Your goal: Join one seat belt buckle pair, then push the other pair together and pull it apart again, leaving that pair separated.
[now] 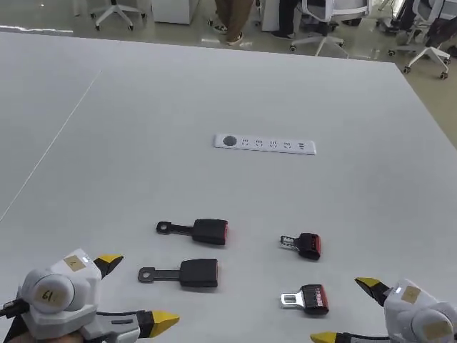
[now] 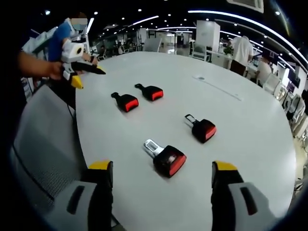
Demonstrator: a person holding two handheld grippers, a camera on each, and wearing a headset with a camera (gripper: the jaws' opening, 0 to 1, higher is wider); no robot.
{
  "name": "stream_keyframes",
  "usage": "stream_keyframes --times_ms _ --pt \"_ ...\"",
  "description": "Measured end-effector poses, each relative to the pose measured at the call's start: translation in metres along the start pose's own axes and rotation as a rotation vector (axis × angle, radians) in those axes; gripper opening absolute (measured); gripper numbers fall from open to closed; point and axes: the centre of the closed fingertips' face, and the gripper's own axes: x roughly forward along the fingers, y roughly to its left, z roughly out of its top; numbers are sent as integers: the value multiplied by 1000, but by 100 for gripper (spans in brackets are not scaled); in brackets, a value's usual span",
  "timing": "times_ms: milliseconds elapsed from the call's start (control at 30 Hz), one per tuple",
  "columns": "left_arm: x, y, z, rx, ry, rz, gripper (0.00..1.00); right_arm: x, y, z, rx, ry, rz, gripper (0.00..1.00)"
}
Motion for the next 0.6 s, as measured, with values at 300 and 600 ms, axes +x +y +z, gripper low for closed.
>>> stream_keyframes --times_ms 300,600 --pt "21 0 -2 60 59 -64 88 16 -5 -8 -58 73 83 82" --pt "45 2 -12 195 146 -133 81 31 -9 -10 -97 123 177 80"
